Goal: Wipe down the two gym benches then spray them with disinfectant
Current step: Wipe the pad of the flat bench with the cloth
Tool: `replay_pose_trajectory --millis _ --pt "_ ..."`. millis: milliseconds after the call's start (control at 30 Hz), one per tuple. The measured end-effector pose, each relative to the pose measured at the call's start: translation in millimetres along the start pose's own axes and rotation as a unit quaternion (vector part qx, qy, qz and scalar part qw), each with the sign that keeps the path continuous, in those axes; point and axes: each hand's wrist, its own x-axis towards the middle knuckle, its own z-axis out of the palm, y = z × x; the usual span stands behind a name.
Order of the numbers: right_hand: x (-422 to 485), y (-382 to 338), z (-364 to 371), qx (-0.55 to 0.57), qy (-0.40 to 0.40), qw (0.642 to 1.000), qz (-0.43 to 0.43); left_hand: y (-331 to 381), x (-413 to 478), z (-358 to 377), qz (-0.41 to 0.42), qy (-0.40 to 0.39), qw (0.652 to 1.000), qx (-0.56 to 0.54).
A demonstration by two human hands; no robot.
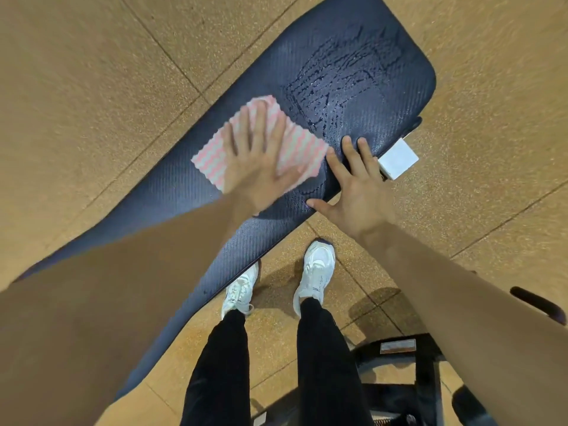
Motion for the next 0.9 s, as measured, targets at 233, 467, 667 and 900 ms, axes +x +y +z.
replay_pose_trajectory --millis 233,467,667,900 --pt "3 15 -10 0.023 -0.027 0.998 -0.045 31 -57 26 0.057 -0.003 0.998 -0.031" --pt "7 43 -24 0.054 0.027 0.998 -0.026 14 -34 17 0.122 0.004 0.992 -0.018" --pt "33 69 -37 0.071 0.074 0.991 0.088 -5 61 -23 0.082 0.022 0.996 -0.01" --pt "52 70 -43 0.016 0.009 0.995 0.1 8 121 -52 0.002 0.045 0.998 -0.054"
